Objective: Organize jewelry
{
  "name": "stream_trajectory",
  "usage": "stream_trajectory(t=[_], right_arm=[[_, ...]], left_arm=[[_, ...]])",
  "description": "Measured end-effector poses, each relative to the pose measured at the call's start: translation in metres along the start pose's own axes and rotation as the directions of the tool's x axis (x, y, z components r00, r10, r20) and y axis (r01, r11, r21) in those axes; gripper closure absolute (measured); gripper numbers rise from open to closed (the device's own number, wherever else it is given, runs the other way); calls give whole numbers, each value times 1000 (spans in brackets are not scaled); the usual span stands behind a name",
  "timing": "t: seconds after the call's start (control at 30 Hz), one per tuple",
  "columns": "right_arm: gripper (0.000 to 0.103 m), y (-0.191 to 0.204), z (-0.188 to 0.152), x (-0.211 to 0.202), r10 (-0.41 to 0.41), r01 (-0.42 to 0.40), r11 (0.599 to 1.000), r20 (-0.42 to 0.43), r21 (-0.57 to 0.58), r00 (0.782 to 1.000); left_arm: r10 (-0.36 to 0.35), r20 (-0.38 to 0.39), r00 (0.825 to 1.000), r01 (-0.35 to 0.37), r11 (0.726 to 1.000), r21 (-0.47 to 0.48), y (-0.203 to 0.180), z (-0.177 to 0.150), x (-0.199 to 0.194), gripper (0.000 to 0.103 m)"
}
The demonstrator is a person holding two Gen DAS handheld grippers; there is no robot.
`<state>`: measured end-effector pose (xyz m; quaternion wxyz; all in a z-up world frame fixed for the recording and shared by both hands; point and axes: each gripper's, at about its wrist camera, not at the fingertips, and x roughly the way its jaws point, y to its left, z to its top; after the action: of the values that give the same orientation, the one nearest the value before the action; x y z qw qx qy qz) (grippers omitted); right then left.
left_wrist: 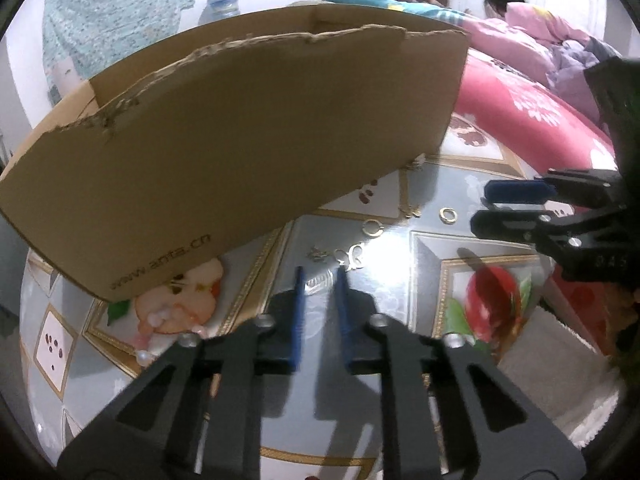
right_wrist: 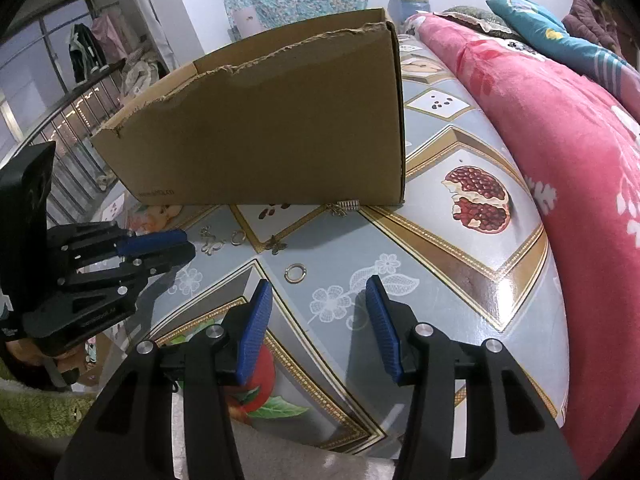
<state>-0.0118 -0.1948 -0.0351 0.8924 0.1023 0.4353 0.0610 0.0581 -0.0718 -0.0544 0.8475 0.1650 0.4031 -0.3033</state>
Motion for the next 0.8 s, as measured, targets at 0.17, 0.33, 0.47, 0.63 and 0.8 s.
stream_trajectory(t=[0.17,0.33,0.47,0.63,0.8], right_arm=[[55,0,-1,0,2,-2,1000,4,2,1000],[55,0,-1,-1,2,-2,1000,4,3,1000],[55,0,-2,-1,1,-1,1000,3,1,1000],[55,0,-2,-1,6,-6,1000,2,0,1000],[55,1,-3,0,9,-9,1000,1,-1,1000]], left_arm=[[2,2,1000,-2,1000,-3,0,0,-2,102],[-2,3,1000,2,1000,-7,2,-1,-3,103],[-17,6,1000,17,1000,-23,4,-1,-8,103],[-14,27,1000,15,1000,-12,3,-1,-11,88],[-14,14,1000,13,1000,25,2,1,-2,88]])
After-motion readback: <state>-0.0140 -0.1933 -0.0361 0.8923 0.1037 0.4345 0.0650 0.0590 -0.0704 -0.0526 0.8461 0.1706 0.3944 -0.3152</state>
